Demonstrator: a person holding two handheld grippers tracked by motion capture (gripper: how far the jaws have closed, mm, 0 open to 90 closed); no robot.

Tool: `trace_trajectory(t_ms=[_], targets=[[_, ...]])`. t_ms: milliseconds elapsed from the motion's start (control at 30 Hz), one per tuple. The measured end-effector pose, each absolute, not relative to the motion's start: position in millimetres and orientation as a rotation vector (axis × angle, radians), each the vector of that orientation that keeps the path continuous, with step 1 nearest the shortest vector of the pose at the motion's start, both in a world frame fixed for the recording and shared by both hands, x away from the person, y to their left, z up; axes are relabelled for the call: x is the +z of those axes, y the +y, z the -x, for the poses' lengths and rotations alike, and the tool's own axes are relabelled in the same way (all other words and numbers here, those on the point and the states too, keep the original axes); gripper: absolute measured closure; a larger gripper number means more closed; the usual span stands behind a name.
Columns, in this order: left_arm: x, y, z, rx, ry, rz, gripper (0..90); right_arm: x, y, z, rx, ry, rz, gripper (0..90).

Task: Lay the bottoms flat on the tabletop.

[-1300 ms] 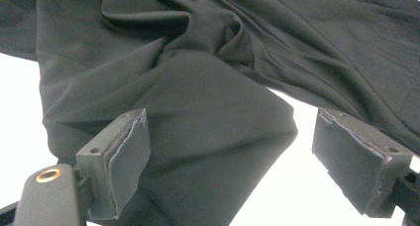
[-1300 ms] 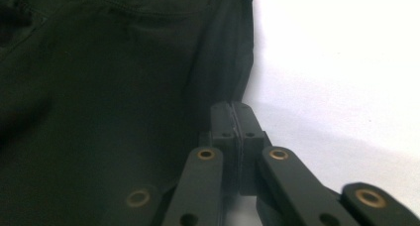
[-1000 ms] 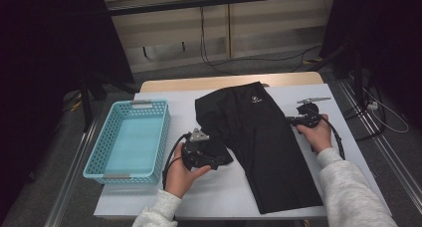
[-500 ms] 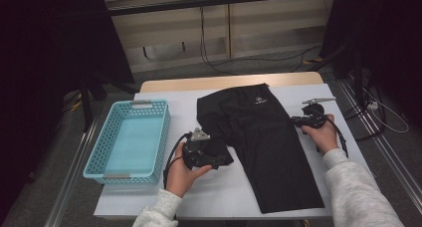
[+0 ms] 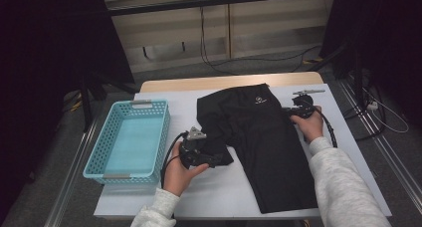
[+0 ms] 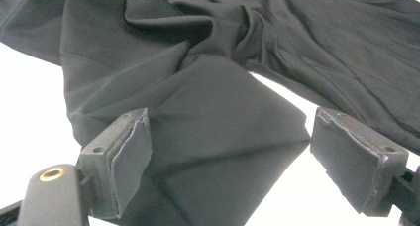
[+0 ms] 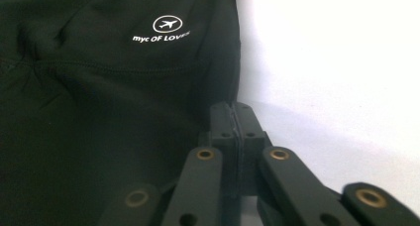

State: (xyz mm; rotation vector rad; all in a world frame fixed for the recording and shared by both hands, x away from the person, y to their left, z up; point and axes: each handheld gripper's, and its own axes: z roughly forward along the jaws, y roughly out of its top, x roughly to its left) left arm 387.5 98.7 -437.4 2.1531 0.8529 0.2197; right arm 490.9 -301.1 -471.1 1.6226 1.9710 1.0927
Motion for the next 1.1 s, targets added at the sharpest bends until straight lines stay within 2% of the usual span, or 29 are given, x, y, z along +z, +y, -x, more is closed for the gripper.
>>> trace_trajectory(t_ms=[700, 767, 800, 867, 1100], targets=[[-438.6, 94.3, -390.0, 0.217, 0.842, -2.163, 16.2, -467.9, -357.4, -462.4, 1.026, 1.853, -1.769, 89.7], [-438.7, 93.3, -390.1, 0.220, 0.841, -2.165, 16.1, -469.5, -358.3, -460.3, 1.069, 1.854, -1.770, 81.0], [-438.8, 92.7, -390.1, 0.219, 0.837, -2.167, 16.0, -469.1, -358.5, -458.7, 1.078, 1.864, -1.769, 79.5], [-438.7, 91.6, -389.8, 0.221, 0.835, -2.168, 16.0, -466.9, -358.0, -453.8, 1.041, 1.861, -1.757, 68.5], [-437.2, 88.2, -389.3, 0.214, 0.822, -2.164, 16.0, -464.5, -354.8, -424.3, 1.025, 1.937, -1.705, 65.9]])
